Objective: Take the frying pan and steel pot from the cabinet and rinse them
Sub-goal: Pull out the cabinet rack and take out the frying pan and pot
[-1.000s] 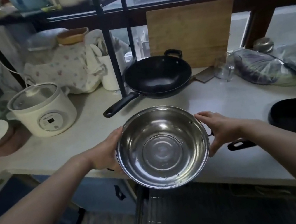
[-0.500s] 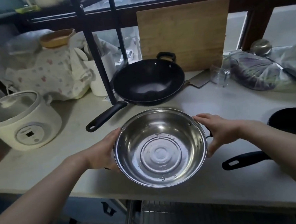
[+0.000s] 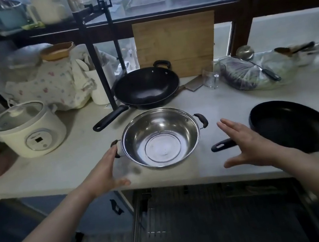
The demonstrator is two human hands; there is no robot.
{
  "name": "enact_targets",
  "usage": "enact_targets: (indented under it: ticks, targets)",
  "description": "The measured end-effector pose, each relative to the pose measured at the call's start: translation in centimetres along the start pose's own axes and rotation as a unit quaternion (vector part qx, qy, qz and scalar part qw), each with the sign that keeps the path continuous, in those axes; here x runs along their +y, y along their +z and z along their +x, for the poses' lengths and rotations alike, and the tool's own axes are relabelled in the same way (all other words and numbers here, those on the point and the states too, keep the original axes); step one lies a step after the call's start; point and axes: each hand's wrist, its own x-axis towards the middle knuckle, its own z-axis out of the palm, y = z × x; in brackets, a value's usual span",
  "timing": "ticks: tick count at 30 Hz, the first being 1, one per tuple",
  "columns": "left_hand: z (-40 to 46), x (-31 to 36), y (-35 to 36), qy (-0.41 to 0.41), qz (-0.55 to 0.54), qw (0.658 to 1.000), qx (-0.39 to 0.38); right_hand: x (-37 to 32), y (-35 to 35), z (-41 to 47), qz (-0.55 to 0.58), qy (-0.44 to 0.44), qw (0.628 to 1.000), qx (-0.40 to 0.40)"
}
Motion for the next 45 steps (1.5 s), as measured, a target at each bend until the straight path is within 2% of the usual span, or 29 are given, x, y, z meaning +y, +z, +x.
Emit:
enact_targets:
  ticks: [3, 8, 14, 21, 24, 29, 37, 45]
  targets:
    - [-5.1, 1.0, 2.3, -0.027, 0.005, 0.999, -0.027, -1.0, 0.8, -6.4, -0.01, 0.043, 0.999, 0.011]
    - [-15.1, 4.1, 7.3, -0.007, -0.04, 0.998, -0.038, -3.9, 4.3, -18.0, 0.051, 0.132, 0.989, 0.041]
    - [-26.4, 7.5, 15.6, -0.027, -0.031, 0.999, 0.028, -8.3, 11.6, -30.9, 0.108, 0.241, 0.961, 0.087]
    - [-34.7, 11.0, 22.7, -0.109, -0.009, 0.99, 0.088, -11.0, 17.9, -40.5, 0.153, 0.37, 0.91, 0.111]
    - [-35.2, 10.6, 25.0, -0.195, -0.031, 0.977, 0.075, -10.3, 19.2, -41.6, 0.14, 0.425, 0.889, 0.091]
    - [-32.9, 10.5, 26.2, -0.29, -0.05, 0.95, 0.1, -7.8, 19.4, -40.0, 0.098, 0.472, 0.872, 0.088]
    - [-29.5, 11.2, 29.6, -0.354, -0.042, 0.925, 0.131, -5.9, 20.7, -37.1, 0.083, 0.506, 0.852, 0.109]
    - [-26.5, 12.4, 30.1, -0.355, -0.029, 0.918, 0.175, -5.0, 21.2, -34.3, 0.065, 0.507, 0.85, 0.129]
